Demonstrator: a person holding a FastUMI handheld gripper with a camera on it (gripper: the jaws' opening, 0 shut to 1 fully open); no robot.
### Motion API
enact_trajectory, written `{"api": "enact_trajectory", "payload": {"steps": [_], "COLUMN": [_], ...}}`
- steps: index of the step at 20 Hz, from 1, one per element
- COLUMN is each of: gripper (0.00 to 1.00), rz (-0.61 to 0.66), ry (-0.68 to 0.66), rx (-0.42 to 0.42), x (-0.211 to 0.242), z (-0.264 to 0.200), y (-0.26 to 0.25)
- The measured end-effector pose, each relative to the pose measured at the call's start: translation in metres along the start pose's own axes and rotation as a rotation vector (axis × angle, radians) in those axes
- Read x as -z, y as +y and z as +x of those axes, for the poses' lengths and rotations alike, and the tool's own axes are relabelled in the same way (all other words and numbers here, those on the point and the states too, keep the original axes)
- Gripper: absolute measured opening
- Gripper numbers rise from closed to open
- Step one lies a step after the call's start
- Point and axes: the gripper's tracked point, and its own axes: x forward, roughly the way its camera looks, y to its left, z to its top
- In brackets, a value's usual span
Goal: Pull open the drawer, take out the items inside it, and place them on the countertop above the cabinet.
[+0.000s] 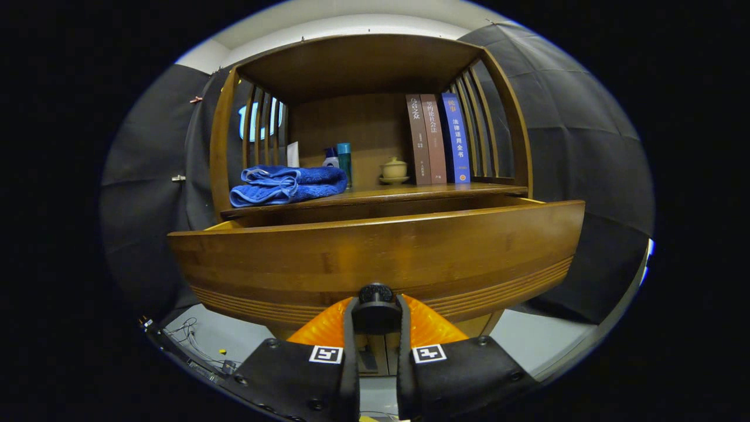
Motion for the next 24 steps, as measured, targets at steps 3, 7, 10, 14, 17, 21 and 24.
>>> {"api": "enact_trajectory", "payload": {"steps": [3,7,10,14,17,21,24], "gripper": [0.29,0.29,0.29,0.29,0.63,0.97,0.97], "rz": [-0.002,-0.022,-0.026,-0.045,-0.023,-0.044,-0.037], "ry": [-0.001,0.005,0.004,0.006,0.004,0.029,0.070], "rx": [-0.004,-0.010,-0.009,-0.012,-0.020,-0.037,-0.059], "x": [0.003,0.012,0.012,0.012,0.004,-0.026,-0.073], "z": [-0.019,-0.028,-0.027,-0.025,-0.035,-0.058,-0.066], "y": [-0.005,-0.005,-0.005,-0.005,-0.005,-0.009,-0.008]}}
